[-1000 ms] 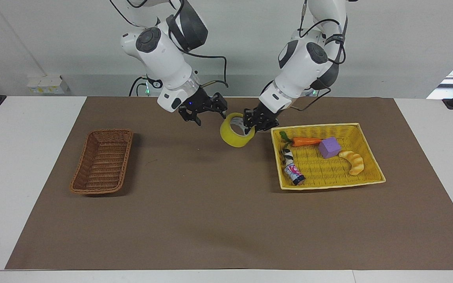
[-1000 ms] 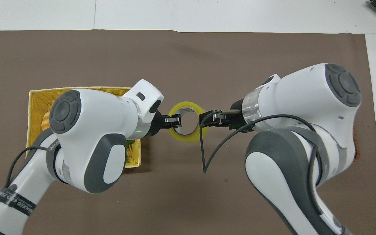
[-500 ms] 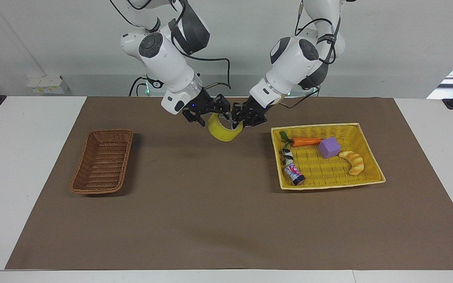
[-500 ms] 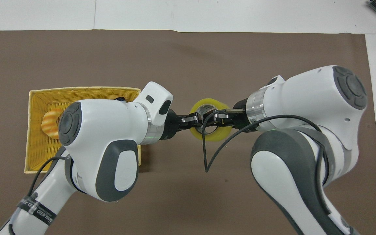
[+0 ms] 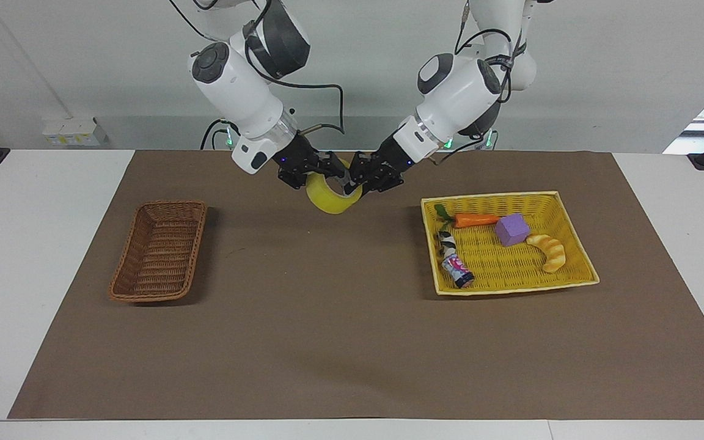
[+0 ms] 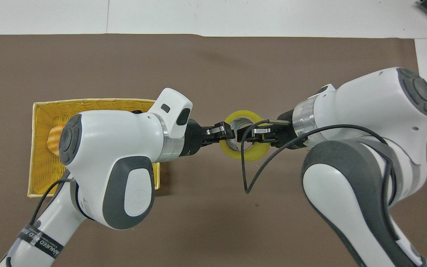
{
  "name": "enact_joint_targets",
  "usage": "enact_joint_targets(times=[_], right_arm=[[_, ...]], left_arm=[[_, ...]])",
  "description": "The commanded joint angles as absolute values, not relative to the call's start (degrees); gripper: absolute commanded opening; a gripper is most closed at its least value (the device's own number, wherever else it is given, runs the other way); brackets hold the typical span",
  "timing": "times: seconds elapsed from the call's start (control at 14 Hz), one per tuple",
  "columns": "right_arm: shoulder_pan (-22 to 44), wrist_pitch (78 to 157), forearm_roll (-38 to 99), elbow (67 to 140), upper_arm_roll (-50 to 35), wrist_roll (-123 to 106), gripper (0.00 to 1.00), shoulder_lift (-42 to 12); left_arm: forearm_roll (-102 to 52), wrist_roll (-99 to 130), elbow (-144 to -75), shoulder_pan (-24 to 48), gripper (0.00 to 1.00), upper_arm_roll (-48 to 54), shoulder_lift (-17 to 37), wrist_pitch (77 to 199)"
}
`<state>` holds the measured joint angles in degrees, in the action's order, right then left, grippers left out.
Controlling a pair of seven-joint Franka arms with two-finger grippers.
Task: Move tape to another basket
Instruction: 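Grasp the tape with the right gripper and open the left gripper, then carry the tape into the brown basket while the left gripper withdraws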
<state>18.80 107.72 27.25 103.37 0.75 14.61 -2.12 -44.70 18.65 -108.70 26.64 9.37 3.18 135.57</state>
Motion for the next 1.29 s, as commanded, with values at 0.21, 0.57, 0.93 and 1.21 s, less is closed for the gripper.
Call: enact_joint_targets(times=[0.21,0.57,0.93,1.21], right_arm=[[10.82,99.86,28.21,103.18,0.88,8.54,0.0,2.72],[-2.6,88.53,28.48,103.71,0.97,-3.13,0.0,6.5],[-10.35,96.13,22.76,110.2,1.23,-5.97,0.0,7.48],[-18.17,105.45,22.85,115.13,1.14,-18.67,0.0,0.38]], left_arm=[[-50.09,29.88,-108.9,25.4,1.0,9.14,0.88,140.0],[-36.6,29.88,-108.98,22.87,1.0,7.47,1.41,138.08],[-16.15,28.65,-108.11,14.17,1.0,7.38,1.76,127.73],[-7.12,17.18,-105.92,6.26,1.0,7.38,2.37,120.69]])
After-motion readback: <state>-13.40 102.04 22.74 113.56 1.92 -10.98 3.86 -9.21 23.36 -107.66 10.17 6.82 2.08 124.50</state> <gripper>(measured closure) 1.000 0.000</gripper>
